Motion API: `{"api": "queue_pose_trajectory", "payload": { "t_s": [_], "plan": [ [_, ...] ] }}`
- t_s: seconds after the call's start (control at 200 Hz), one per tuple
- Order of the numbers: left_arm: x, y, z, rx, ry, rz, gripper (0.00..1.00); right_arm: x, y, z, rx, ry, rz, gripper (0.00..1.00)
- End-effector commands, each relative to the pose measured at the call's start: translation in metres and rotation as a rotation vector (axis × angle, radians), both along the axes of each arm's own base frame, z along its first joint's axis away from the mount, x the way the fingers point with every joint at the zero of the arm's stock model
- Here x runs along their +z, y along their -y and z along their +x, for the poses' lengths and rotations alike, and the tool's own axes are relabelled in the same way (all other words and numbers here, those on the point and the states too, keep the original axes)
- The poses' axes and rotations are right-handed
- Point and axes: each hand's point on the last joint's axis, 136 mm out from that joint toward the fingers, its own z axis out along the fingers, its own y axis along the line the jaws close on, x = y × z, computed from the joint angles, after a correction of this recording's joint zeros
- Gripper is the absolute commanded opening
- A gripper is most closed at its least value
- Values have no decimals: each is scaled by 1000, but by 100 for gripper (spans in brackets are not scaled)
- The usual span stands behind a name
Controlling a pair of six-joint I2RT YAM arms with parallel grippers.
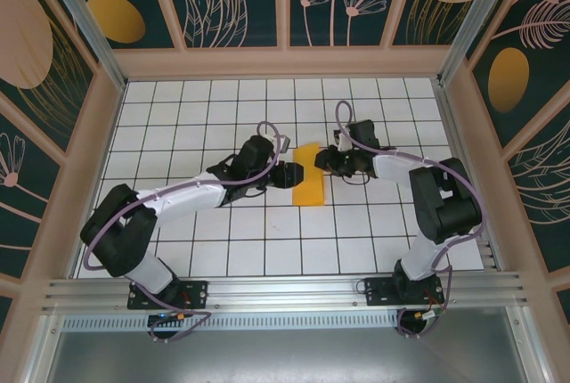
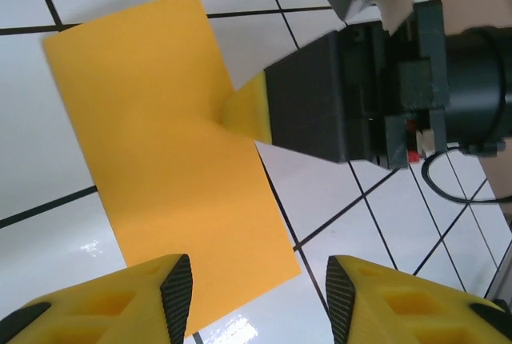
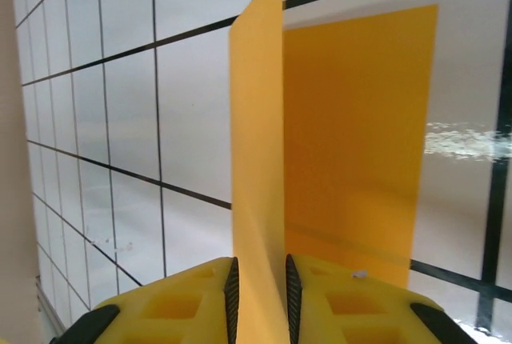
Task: Fold a paper plane with a square sheet of paper (fold left side to right side)
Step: Fold the triangle a second time at the center of the table.
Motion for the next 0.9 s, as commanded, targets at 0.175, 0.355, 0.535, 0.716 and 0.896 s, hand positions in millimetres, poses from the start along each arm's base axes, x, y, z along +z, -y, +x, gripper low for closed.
{"api": "queue_pose_trajectory", "payload": {
  "t_s": [0.175,0.355,0.535,0.716,0.896],
  "plan": [
    [-20,21,-29,-94,62,116,52,19,-13,0,13,-9,63,20],
    [-30,46,-34,-122,75,181,53,18,-18,-1,21,-21,53,17],
    [-51,52,-30,-95,90,297,55,21,-21,-1,23,-24,61,12],
    [-57,52,-24,-59,95,362,56,21,-22,-1,21,-28,60,11],
    [-66,48,-19,-28,103,447,57,20,-23,0,23,-33,54,11]
  ]
}}
